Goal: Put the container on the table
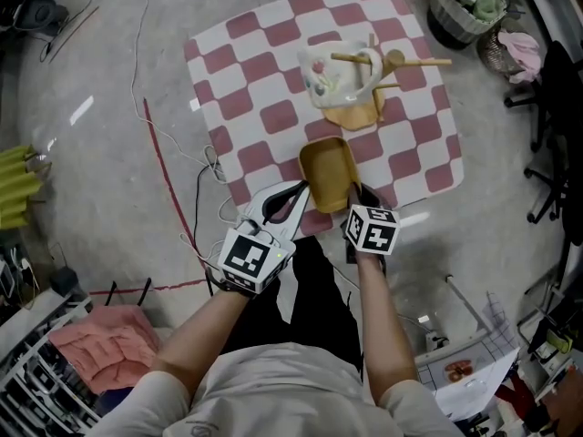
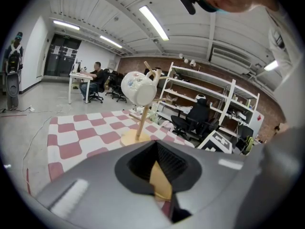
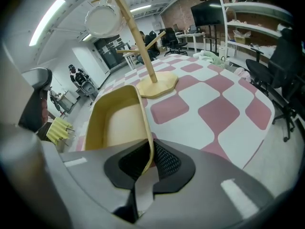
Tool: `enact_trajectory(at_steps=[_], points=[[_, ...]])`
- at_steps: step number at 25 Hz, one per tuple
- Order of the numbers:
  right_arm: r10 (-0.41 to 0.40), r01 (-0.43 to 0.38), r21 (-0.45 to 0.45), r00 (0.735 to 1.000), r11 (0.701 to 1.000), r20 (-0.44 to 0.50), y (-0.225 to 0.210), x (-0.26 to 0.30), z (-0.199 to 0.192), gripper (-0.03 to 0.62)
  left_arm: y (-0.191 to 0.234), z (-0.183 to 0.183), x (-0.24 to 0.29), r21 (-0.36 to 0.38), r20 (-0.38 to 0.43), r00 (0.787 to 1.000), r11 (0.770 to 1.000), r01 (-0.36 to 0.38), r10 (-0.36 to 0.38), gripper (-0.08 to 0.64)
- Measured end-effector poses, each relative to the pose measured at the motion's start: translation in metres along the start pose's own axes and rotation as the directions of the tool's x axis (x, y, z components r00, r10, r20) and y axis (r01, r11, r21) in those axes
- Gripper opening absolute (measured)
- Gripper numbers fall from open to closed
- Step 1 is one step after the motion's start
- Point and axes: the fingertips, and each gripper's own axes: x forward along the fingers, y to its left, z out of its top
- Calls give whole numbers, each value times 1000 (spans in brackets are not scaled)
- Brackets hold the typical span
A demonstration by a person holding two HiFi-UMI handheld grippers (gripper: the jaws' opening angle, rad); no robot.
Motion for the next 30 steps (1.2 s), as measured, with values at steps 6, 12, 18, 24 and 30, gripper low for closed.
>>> enact_trajectory(at_steps=[6, 12, 18, 24, 30], points=[[9, -9, 3, 1000, 1000, 6, 3, 6, 3, 34, 2, 1, -3, -2, 0, 1000, 1000, -10, 10, 6], [-12, 13, -10, 999, 1000, 47, 3, -5, 15, 41, 2, 5, -12, 1, 8, 1000, 1000, -23, 23, 6], [-22, 26, -39, 993, 999, 115, 11, -38, 34, 41, -8, 16, -27, 4, 27, 1000, 1000, -15, 15, 6], [-9, 25, -70, 977, 997, 214, 35, -85, 57, 40, -18, 31, -55, 21, 45, 999, 1000, -16, 16, 6], [52, -25, -87, 947, 996, 316, 74, -142, 77, 35, -35, 50, -92, 45, 79, 997, 999, -5, 1, 6]])
